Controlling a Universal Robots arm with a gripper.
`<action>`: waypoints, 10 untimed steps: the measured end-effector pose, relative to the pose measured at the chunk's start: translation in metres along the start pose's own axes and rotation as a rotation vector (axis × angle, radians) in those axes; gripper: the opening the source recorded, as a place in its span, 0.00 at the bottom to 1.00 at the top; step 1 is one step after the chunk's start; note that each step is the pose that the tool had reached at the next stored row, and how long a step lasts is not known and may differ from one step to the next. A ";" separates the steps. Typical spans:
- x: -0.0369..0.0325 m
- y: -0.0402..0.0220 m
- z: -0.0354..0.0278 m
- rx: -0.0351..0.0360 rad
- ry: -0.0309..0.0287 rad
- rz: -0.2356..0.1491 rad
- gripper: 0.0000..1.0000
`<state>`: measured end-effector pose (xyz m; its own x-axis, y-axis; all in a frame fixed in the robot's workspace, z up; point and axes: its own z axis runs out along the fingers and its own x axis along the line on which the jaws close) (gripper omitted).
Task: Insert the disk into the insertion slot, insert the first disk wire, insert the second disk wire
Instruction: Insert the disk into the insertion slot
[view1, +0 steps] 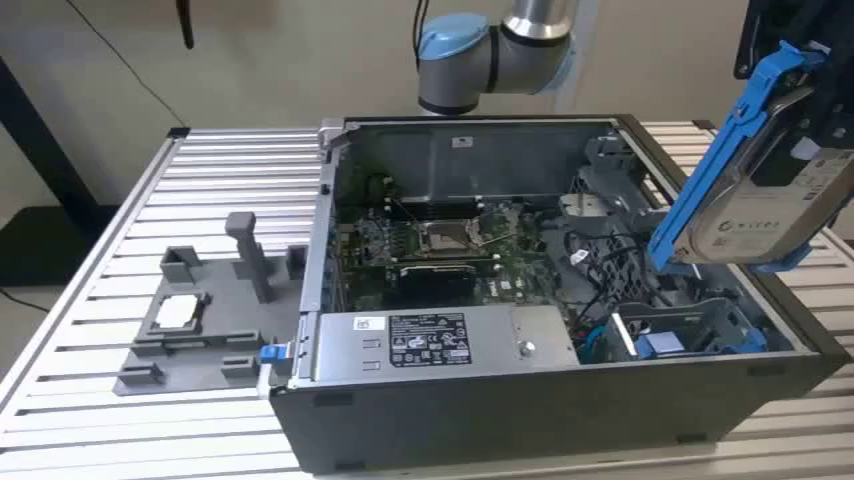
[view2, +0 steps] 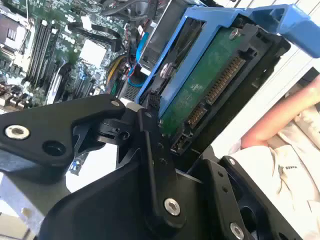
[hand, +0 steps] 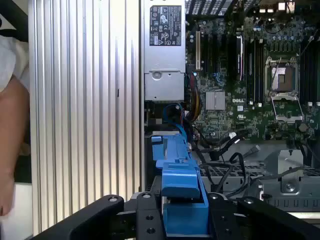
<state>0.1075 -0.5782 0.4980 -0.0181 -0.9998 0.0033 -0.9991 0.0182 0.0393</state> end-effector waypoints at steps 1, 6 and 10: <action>0.0000 0.0000 0.0000 0.0000 0.0000 0.000 0.33; 0.0000 0.0000 0.0000 0.0000 0.0001 0.000 0.33; 0.0000 0.0000 0.0000 0.0000 0.0001 0.000 0.33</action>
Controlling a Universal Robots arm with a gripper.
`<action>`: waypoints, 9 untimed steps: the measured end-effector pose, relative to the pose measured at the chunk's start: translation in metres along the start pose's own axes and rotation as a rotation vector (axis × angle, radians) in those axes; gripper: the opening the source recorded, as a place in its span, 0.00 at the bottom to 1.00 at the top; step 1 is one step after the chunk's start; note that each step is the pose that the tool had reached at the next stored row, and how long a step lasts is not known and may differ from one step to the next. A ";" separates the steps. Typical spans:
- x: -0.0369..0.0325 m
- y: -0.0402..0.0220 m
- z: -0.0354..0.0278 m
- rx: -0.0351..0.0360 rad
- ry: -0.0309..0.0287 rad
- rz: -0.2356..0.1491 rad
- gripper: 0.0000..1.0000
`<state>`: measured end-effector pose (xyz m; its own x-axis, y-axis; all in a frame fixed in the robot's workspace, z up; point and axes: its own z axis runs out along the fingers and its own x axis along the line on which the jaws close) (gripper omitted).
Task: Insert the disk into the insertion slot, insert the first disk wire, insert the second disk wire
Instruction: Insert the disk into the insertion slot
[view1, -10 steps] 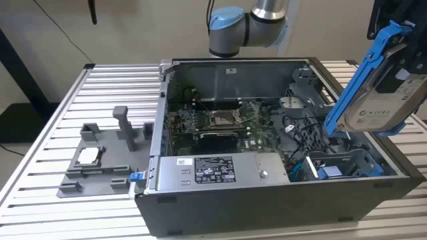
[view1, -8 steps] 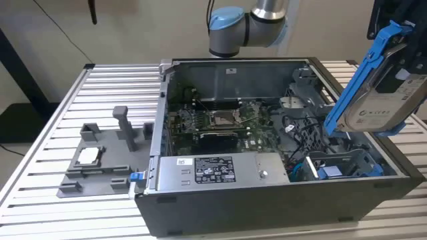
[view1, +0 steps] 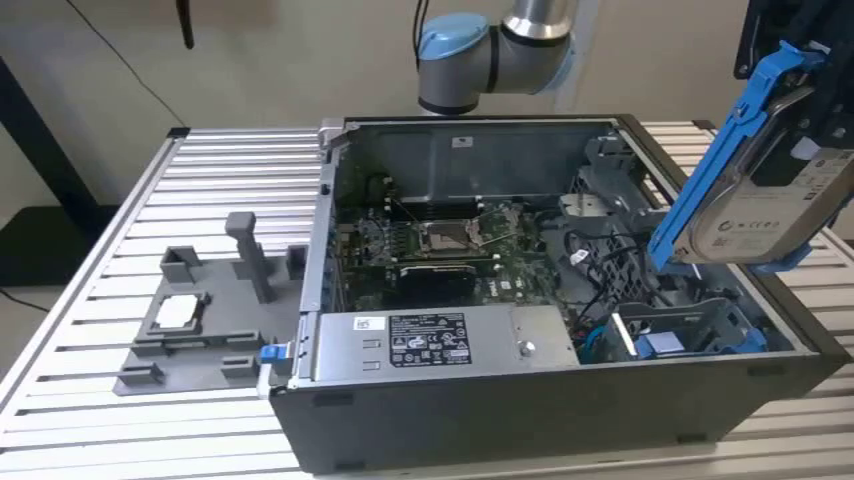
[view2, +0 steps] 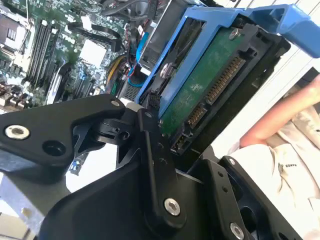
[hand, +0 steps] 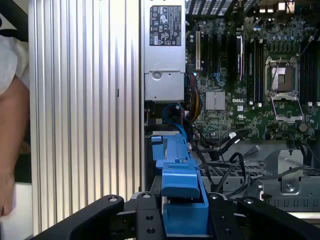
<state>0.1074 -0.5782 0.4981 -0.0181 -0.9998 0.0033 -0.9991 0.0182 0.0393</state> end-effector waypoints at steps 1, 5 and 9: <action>0.0000 0.0000 0.0000 0.0000 0.0000 0.000 0.33; -0.0001 -0.0014 0.0015 0.0000 0.0001 0.000 0.33; -0.0001 -0.0030 0.0080 0.0000 0.0001 0.000 0.33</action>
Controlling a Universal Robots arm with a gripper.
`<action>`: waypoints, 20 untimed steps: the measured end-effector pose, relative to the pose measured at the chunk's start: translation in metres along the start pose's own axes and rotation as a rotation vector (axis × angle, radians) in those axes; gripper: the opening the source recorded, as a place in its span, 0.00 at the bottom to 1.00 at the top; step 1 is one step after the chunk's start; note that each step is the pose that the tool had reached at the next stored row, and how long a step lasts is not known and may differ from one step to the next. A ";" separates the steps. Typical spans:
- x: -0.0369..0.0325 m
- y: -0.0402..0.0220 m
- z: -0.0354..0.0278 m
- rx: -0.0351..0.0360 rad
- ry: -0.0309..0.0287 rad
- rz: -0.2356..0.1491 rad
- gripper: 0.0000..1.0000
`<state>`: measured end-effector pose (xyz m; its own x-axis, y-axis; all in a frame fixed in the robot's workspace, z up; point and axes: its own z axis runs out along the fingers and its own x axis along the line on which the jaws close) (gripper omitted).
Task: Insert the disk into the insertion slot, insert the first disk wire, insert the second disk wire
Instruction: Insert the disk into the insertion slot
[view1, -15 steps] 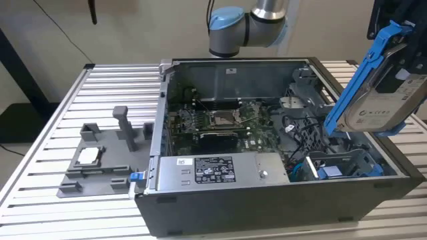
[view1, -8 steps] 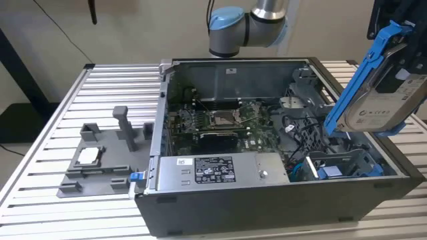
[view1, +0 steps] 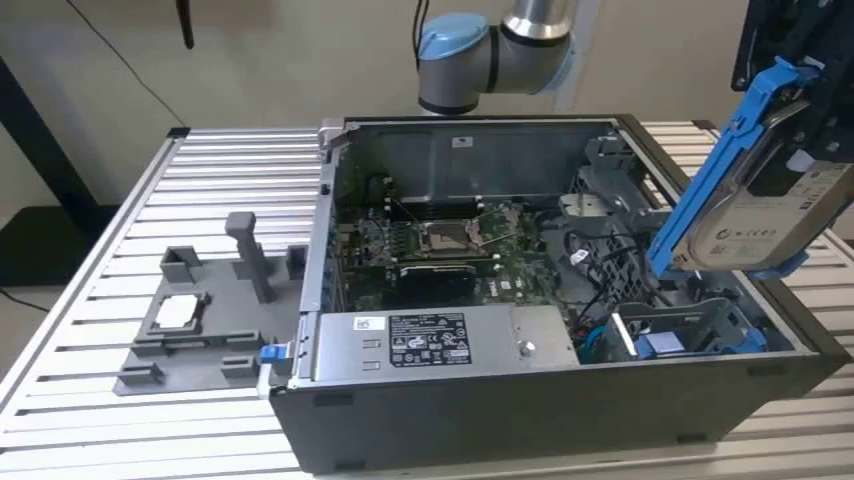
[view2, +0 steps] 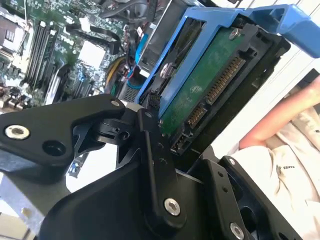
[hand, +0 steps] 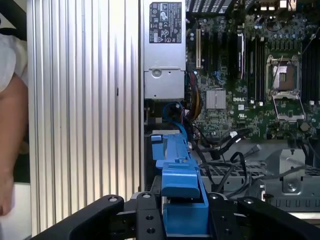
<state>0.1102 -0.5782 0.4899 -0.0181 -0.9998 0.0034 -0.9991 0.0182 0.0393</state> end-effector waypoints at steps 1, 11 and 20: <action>0.0000 -0.0004 0.0019 0.0000 -0.0001 0.000 0.33; -0.0001 -0.0037 0.0199 0.0016 0.0018 -0.031 0.33; -0.0002 -0.0062 0.0362 0.0062 0.0019 -0.036 0.33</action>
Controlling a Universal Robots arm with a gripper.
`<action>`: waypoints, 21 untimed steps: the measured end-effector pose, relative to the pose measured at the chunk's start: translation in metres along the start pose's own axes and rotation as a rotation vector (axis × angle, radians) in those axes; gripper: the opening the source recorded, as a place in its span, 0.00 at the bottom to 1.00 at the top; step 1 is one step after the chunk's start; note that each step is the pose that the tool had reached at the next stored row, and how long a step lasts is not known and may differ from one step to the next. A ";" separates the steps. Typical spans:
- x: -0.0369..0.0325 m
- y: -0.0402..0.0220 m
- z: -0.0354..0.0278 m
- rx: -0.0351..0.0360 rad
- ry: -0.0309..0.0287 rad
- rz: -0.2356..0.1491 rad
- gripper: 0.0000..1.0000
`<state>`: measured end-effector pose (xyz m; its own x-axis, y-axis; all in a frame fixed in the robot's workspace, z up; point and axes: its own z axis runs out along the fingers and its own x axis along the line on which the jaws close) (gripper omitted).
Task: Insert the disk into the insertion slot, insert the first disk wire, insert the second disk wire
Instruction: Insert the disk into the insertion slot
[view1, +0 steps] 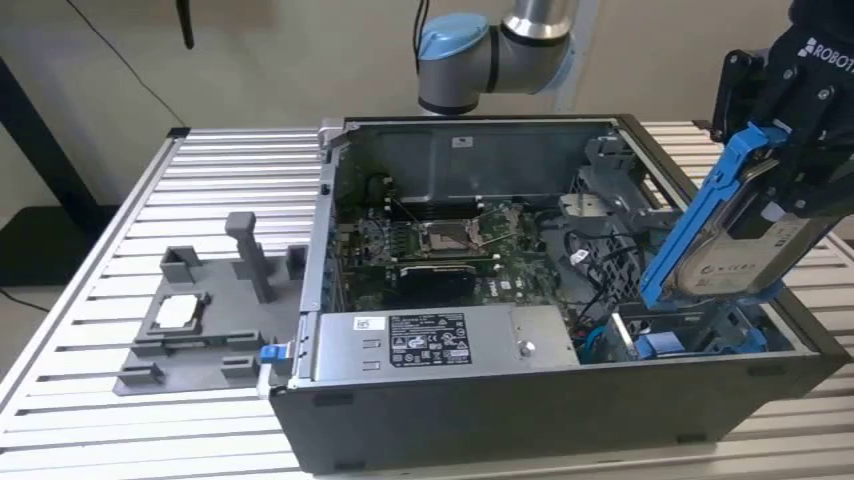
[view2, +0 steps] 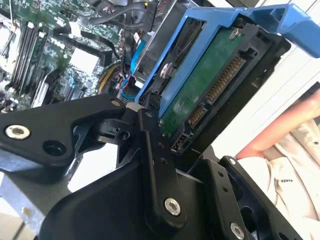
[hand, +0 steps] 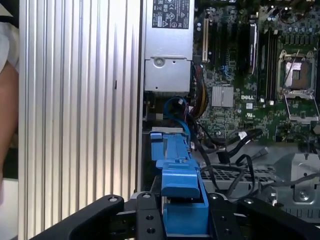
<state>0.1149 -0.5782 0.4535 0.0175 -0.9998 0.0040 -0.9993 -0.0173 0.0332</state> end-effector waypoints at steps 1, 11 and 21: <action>0.0000 -0.0003 0.0018 0.0005 0.0000 0.000 0.33; -0.0004 -0.0027 0.0199 0.0038 0.0000 0.000 0.33; -0.0016 -0.0033 0.0366 0.0051 0.0003 -0.001 0.33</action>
<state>0.1170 -0.5767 0.4168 0.0188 -0.9998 0.0042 -0.9994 -0.0187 0.0282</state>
